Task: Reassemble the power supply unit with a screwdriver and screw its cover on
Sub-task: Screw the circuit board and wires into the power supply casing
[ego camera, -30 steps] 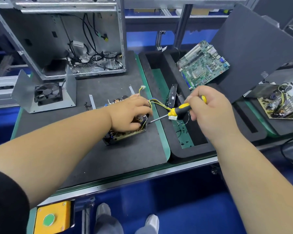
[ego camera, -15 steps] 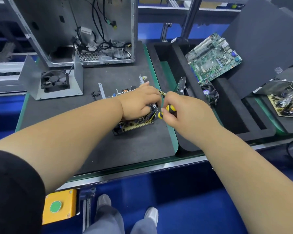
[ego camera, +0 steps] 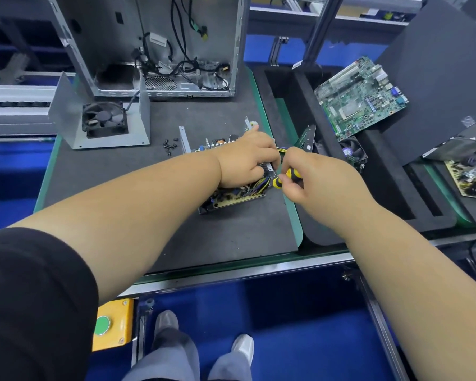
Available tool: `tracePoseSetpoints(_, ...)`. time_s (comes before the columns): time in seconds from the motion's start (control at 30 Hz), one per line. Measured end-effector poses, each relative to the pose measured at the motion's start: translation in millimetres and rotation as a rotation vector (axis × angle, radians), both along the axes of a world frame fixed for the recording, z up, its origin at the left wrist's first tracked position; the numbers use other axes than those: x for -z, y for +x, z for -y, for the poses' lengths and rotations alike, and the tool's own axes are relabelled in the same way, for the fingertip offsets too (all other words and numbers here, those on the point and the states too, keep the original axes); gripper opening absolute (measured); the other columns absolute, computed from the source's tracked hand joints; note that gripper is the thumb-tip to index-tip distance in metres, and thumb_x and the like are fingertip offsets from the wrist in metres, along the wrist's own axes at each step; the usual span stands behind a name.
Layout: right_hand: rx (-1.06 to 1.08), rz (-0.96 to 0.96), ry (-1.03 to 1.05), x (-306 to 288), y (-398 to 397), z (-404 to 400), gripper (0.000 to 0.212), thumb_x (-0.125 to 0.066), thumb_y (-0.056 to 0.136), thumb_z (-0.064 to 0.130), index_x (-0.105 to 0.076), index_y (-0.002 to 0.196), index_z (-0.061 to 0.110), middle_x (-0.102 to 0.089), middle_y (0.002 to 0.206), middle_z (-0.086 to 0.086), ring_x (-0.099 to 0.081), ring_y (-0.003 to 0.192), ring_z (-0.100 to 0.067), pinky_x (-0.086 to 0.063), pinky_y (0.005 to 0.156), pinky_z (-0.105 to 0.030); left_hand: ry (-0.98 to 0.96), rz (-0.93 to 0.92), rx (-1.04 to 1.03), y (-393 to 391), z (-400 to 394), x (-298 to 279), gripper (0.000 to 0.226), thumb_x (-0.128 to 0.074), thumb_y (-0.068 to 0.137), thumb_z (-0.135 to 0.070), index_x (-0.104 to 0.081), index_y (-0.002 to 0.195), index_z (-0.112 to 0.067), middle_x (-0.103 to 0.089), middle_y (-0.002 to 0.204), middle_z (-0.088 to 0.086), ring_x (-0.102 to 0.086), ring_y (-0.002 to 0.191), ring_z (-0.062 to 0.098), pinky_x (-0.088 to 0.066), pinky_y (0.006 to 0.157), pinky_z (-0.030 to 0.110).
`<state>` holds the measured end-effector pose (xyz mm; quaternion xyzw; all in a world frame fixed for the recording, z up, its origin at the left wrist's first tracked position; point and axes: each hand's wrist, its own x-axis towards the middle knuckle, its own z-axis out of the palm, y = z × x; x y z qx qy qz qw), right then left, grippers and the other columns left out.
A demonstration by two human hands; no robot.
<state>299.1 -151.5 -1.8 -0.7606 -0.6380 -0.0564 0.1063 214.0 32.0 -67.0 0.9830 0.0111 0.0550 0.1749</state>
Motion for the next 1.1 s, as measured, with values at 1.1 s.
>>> tracePoseSetpoints(1.1, 0.114, 0.054, -0.18, -4.1, -7.7, -17.4, 0.024, -0.048, 0.1, 0.036, -0.052, 0.111, 0.015, -0.045, 0.08, 0.004, -0.045, 0.072, -0.021, -0.027, 0.059, -0.031, -0.099, 0.042, -0.087, 1.7, 0.1, -3.0, 0.045, -0.044, 0.081, 0.006, -0.067, 0.117, -0.01, -0.059, 0.117, 0.006, -0.04, 0.121, 0.024, 0.017, 0.115, 0.047)
